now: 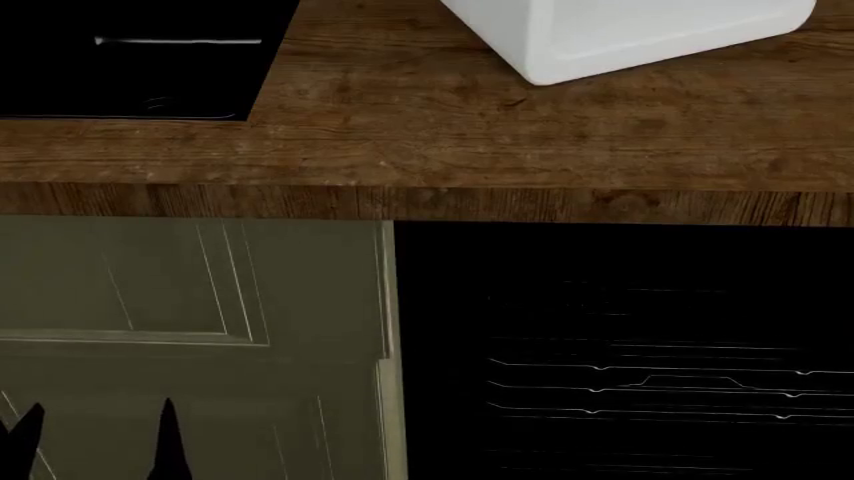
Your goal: Open the dishwasher door
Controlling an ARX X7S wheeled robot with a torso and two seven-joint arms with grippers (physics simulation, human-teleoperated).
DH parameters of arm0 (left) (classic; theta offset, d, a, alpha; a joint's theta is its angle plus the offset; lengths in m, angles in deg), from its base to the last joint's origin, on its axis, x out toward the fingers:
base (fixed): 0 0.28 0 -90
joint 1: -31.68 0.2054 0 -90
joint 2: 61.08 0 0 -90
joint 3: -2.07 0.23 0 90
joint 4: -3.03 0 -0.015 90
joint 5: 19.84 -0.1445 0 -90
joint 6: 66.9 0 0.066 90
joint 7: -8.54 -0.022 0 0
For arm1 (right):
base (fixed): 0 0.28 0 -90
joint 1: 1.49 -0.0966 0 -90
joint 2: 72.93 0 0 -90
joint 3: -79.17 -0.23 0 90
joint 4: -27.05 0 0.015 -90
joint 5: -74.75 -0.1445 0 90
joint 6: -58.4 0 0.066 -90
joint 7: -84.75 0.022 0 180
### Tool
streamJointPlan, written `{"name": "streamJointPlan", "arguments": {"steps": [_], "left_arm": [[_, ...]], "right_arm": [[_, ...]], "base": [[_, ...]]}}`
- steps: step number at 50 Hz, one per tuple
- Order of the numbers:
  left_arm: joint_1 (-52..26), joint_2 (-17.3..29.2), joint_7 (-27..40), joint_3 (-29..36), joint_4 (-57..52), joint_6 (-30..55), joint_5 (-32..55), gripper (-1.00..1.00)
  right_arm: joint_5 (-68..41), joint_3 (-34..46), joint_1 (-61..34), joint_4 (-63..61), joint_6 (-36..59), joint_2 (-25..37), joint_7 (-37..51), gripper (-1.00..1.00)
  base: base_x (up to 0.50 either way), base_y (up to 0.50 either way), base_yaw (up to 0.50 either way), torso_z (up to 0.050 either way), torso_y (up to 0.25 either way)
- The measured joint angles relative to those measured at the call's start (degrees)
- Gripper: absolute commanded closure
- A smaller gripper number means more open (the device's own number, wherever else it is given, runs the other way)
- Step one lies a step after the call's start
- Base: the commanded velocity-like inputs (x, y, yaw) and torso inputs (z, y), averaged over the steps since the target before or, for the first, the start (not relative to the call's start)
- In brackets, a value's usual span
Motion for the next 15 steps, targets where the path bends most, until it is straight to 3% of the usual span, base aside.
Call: {"name": "streamJointPlan", "arguments": {"steps": [15], "left_arm": [[-0.2,0.0,-0.1,0.3,0.7,-0.6,-0.1,-1.00]], "right_arm": [[3.7,2.7,0.5,0.3,2.0,0.5,-2.1,1.00]], "base": [[0.00,0.01,0.01,-0.002,0.000]]}}
